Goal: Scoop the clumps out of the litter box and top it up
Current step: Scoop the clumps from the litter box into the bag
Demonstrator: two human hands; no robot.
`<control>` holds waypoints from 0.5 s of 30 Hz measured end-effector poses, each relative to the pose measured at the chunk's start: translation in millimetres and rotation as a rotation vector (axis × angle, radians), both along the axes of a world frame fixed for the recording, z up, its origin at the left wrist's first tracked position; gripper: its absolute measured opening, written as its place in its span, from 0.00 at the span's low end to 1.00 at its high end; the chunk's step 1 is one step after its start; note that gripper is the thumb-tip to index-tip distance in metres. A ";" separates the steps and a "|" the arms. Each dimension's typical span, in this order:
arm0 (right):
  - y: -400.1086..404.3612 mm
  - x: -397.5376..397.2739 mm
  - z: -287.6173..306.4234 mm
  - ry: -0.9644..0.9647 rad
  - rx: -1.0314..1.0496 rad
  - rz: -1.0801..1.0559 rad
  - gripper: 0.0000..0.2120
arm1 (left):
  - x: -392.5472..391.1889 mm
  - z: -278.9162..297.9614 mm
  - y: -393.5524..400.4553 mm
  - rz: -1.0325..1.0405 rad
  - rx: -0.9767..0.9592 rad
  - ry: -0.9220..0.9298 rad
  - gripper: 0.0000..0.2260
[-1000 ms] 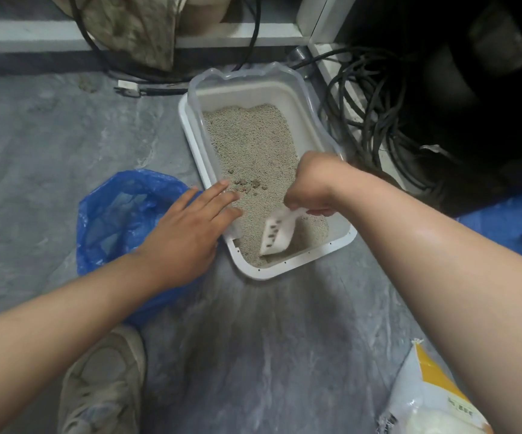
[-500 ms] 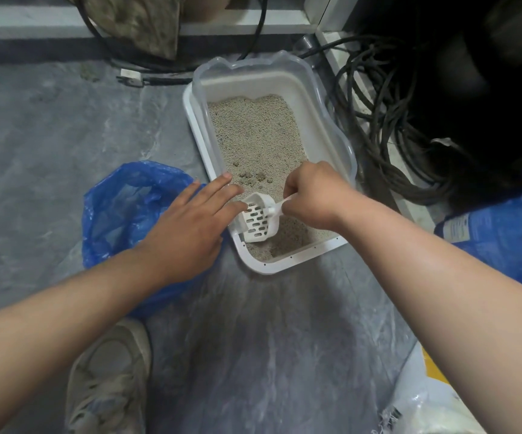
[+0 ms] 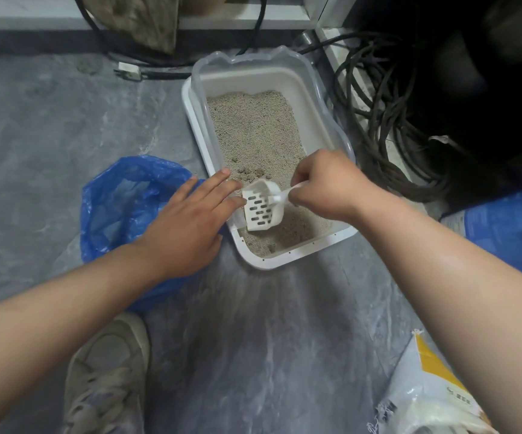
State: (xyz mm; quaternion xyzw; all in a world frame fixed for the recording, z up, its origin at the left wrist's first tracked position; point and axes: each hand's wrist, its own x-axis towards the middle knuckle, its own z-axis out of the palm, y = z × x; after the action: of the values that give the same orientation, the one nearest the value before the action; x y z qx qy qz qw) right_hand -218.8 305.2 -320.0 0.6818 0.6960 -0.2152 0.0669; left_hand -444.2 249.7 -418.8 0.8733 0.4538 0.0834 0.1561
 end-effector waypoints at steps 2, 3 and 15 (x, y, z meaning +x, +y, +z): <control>-4.3 -6.3 -7.6 -0.028 -0.053 0.037 0.03 | 0.5 -0.3 0.2 -0.001 -0.007 -0.003 0.30; -5.4 -7.3 -9.6 -0.045 -0.070 0.050 0.04 | 0.8 -0.2 0.2 -0.001 -0.010 -0.005 0.30; 31.8 0.0 33.0 -0.224 -0.352 -0.314 0.08 | 7.6 -0.2 1.9 -0.005 -0.013 0.002 0.30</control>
State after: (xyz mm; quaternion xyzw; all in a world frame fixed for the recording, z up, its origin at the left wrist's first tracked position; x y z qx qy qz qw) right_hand -218.8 337.0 -287.1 0.7788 0.5218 -0.2641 0.2268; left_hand -436.6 251.6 -418.9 0.8734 0.4525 0.0792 0.1615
